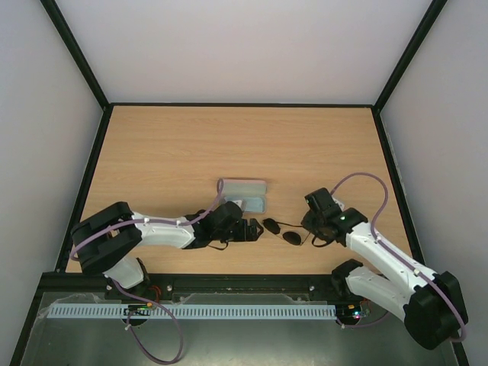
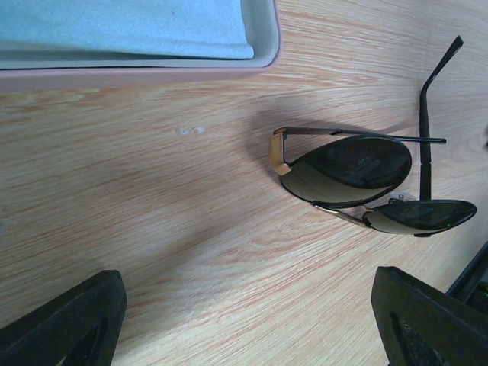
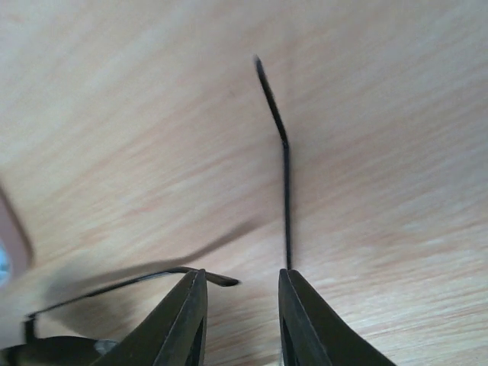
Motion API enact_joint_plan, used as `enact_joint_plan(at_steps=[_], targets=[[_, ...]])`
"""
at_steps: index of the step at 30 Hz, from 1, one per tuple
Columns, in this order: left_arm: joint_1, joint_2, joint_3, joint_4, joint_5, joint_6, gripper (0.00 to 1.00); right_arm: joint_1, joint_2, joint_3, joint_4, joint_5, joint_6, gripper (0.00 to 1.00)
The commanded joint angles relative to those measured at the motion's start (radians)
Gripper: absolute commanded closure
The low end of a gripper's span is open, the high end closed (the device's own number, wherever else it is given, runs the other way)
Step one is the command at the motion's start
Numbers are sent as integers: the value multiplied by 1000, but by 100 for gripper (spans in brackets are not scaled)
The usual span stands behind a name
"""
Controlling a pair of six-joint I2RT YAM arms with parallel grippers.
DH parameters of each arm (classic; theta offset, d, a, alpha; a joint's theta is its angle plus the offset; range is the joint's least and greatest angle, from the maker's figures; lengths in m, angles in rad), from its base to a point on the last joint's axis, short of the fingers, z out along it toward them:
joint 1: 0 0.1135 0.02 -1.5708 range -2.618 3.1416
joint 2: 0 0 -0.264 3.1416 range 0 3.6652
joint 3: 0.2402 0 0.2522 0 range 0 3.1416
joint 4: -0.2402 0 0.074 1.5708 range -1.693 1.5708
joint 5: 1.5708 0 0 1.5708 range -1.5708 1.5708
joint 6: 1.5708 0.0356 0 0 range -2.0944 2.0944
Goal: Organize the sunglasses
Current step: Fold the sunglasses at the center of the board.
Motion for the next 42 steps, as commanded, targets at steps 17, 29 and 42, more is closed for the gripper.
enact_joint_plan(at_steps=[17,29,42], targets=[[-45,65,9,-53,-5,-52,33,-19,339,236,25,35,-287,89],[-81,119,58,-71,-9,-58,22,-20,364,134,72,-127,-342,90],[-100,143,84,-81,-21,-73,24,71,330,43,117,-183,-263,91]])
